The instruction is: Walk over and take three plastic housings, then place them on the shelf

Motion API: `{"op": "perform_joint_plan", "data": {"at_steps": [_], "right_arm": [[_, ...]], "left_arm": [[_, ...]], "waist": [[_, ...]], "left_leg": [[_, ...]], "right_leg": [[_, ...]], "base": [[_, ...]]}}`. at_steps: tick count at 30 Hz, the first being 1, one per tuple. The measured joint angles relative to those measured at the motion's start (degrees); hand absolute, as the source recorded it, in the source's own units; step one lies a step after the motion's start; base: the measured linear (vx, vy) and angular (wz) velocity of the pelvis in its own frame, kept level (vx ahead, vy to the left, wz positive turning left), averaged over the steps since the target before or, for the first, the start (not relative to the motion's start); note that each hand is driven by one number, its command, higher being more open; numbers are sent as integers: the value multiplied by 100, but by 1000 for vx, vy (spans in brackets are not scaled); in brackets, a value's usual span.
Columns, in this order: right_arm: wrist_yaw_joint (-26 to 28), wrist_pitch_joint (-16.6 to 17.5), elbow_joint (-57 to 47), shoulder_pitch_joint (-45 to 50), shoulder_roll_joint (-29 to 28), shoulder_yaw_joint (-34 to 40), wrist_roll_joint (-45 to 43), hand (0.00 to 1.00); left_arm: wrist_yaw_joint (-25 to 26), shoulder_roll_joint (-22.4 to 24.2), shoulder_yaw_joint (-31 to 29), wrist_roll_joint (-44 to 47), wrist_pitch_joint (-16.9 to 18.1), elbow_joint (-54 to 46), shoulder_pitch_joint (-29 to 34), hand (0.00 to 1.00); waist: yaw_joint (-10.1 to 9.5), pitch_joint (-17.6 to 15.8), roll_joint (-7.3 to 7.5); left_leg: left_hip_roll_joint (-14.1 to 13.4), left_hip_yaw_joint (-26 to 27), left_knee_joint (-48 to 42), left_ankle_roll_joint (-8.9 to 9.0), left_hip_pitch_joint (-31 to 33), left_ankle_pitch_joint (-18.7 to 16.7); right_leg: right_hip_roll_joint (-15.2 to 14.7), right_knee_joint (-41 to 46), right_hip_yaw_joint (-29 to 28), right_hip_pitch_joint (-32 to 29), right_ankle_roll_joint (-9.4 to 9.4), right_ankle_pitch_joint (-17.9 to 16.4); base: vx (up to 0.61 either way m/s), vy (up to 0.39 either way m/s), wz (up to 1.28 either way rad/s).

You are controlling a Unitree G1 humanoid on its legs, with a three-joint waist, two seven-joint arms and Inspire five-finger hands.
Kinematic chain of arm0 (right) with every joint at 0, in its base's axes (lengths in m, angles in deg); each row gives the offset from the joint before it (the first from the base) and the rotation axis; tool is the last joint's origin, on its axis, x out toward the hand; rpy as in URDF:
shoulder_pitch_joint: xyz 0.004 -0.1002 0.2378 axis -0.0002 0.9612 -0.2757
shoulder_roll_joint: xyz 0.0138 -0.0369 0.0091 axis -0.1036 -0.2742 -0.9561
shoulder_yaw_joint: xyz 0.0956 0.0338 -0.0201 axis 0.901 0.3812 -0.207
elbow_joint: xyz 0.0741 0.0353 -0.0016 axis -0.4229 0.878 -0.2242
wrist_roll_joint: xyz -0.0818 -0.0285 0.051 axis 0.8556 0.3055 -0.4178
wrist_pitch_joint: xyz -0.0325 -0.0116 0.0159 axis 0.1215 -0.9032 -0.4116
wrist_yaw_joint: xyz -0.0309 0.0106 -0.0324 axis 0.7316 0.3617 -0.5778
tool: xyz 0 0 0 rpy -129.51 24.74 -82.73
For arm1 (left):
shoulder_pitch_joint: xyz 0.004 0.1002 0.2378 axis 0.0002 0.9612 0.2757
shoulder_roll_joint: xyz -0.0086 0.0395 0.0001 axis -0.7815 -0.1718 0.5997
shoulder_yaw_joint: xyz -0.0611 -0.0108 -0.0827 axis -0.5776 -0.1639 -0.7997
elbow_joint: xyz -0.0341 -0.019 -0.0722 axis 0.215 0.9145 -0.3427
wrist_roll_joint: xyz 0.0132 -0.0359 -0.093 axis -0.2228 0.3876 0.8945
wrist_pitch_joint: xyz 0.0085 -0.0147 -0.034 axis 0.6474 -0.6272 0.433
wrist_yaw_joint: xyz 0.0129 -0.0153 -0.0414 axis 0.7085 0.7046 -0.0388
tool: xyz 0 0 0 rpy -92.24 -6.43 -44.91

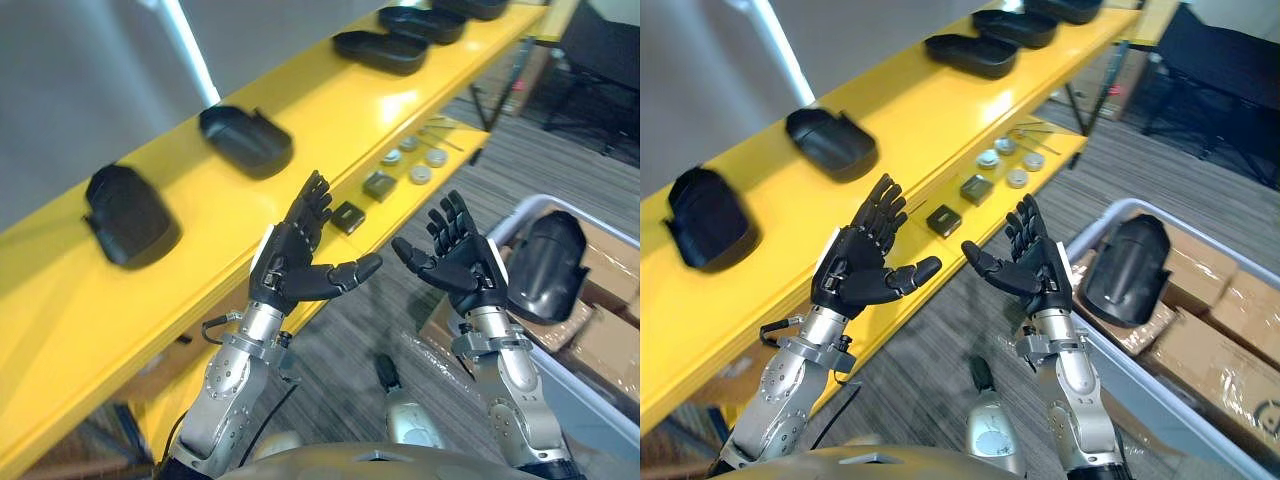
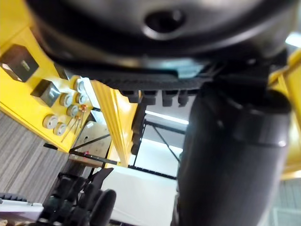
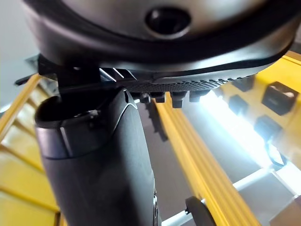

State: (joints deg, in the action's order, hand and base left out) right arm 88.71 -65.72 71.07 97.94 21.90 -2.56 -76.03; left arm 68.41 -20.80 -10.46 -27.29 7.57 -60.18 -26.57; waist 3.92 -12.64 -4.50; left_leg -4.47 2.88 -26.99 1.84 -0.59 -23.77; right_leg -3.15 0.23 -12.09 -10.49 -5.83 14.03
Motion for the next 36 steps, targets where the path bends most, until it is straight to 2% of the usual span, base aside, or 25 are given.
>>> {"op": "perform_joint_plan", "data": {"at_steps": [3,4,5,6,7,8,9,11,12,15,16,18,19,20,21,22,23,24,25,26,27,28,31,34,36], "right_arm": [[56,142,214,626,-508,36,-59,100],[304,206,272,895,-684,26,-249,100],[533,209,297,1068,-780,0,-431,100],[594,212,298,1080,-789,-16,-504,100],[656,222,295,988,-771,-51,-568,100],[724,240,295,813,-738,-111,-655,100],[774,308,317,561,-644,-260,-607,100],[740,431,486,208,-577,-521,-440,100],[547,513,871,-269,-592,-783,-90,100],[197,503,1426,-801,-618,-1090,293,100],[136,491,1440,-812,-622,-1097,295,100],[28,421,1437,-699,-630,-1032,296,100],[18,311,1431,-573,-600,-877,297,100],[3,200,1429,-446,-456,-687,298,100],[-12,136,1429,-369,-351,-578,303,100],[-19,49,1429,-174,-121,-333,316,100],[-20,38,1428,31,80,-78,346,100],[-20,39,1425,105,128,48,397,100],[-20,47,1417,233,224,251,414,100],[-18,48,1412,284,293,320,406,100],[-10,49,1404,284,301,322,407,100],[-10,61,1352,280,295,298,516,100],[-215,58,1362,194,246,213,764,100],[-748,66,1477,-354,191,4,1048,100],[-1080,67,1726,-928,218,83,1172,100]], "left_arm": [[-238,23,-11,174,5,1,291,100],[-388,46,-74,406,-3,0,472,100],[-472,44,-125,522,-57,5,637,100],[-484,77,-129,548,-121,25,661,100],[-487,138,-136,550,-156,40,674,100],[-514,138,-188,557,-187,50,656,100],[-539,132,-239,607,-252,118,589,100],[-542,133,-244,611,-253,164,564,100],[-616,131,-331,611,-253,181,565,100],[-761,125,-453,636,-242,197,554,100],[-795,124,-463,656,-241,198,551,100],[-862,102,-470,785,-254,203,556,100],[-903,156,-447,1001,-347,223,563,100],[-907,308,-383,1147,-426,270,598,100],[-909,435,-331,1161,-461,351,593,100],[-910,584,-124,1157,-515,437,590,100],[-930,613,64,1155,-518,442,577,100],[-954,613,114,1155,-518,442,554,100],[-988,639,157,1155,-519,451,540,100],[-1049,645,150,1156,-503,450,537,100],[-1074,638,147,1155,-497,450,527,100],[-1092,631,148,1152,-491,452,518,100],[-1086,564,73,1150,-472,534,540,100],[-1231,387,-204,1153,-472,628,555,100],[-1295,275,-294,1154,-486,641,520,100]], "waist": [[-69,-237,67],[-83,-401,172],[-58,-483,287],[-69,-496,291],[-134,-498,246],[-183,-511,233],[-210,-500,245],[-236,-493,242],[-328,-470,260],[-632,-450,283],[-677,-436,295],[-672,-356,387],[-657,-296,392],[-518,-203,244],[-413,-158,105],[-205,-107,16],[-85,-66,-48],[-40,-74,-30],[-38,-110,35],[-89,-104,26],[-96,-105,29],[-140,-104,32],[-348,-59,38],[-437,-164,344],[-539,-210,364]], "left_leg": [[5,173,-328,60,-141,-160],[12,422,-345,18,-342,-188],[4,660,-324,-59,-427,-144],[-14,776,-270,-114,-430,-109],[-127,1024,-129,-155,-398,-12],[-205,1263,-26,-181,-348,101],[-254,1416,238,-176,-353,337],[-346,1498,465,-129,-365,561],[-482,1642,617,-35,-368,726],[-793,1966,637,213,-335,885],[-897,2033,607,321,-279,945],[-1131,2100,625,613,-165,1108],[-1270,2156,740,826,-174,1241],[-1514,2194,909,988,-183,1381],[-1639,2178,1006,963,-185,1473],[-1745,2114,1134,790,-218,1717],[-1813,2041,1051,576,-219,1955],[-1826,1998,925,436,-188,2049],[-1781,1786,691,445,-157,1907],[-1567,1425,604,501,-101,1519],[-1414,1215,617,500,-22,1365],[-970,813,823,454,240,1227],[-459,375,1220,501,325,1347],[-62,513,1173,383,574,1410],[27,531,945,334,859,1385]], "right_leg": [[31,65,-80,132,-141,105],[17,64,27,233,-117,174],[-94,-11,361,279,206,38],[-196,38,787,185,449,-231],[-292,308,1280,-84,604,-621],[-413,967,1569,-411,674,-709],[-671,1984,1865,-594,754,-817],[-973,2711,1983,-508,685,-1182],[-1347,3126,2158,-288,710,-1414],[-2050,3187,2483,127,722,-1417],[-2192,3079,2561,240,672,-1385],[-2171,2221,2848,603,78,-1091],[-1924,1742,3072,845,-554,-1503],[-1603,1505,3097,857,-642,-1758],[-1436,1481,3115,846,-577,-1772],[-1261,1483,3113,832,-459,-1833],[-1156,1466,3030,834,-371,-1881],[-1137,1453,2968,841,-330,-1904],[-1118,1359,2758,848,-244,-1896],[-1059,1176,2580,864,-185,-1834],[-1042,1085,2511,862,-175,-1773],[-1021,810,2354,855,-195,-1573],[-1027,426,2135,861,-306,-1234],[-1362,-11,2139,723,-481,-812],[-1449,-3,2156,488,-479,-630]], "base": [[-92,109,-43],[-171,71,-87],[-202,58,-92],[-241,47,-95],[-228,50,-100],[-243,42,-113],[-164,8,-75],[-93,-75,-45],[-74,-134,-53],[-52,-261,-70],[-46,-473,-64],[-22,-526,-47],[7,-510,-63],[23,-486,-55],[52,-399,-34],[74,-331,-29],[75,-300,-38],[55,-247,-66],[26,-134,-89],[14,-78,-96],[7,7,-95],[-3,19,-65],[-24,83,-61],[-47,159,-12],[-74,121,-12]]}}
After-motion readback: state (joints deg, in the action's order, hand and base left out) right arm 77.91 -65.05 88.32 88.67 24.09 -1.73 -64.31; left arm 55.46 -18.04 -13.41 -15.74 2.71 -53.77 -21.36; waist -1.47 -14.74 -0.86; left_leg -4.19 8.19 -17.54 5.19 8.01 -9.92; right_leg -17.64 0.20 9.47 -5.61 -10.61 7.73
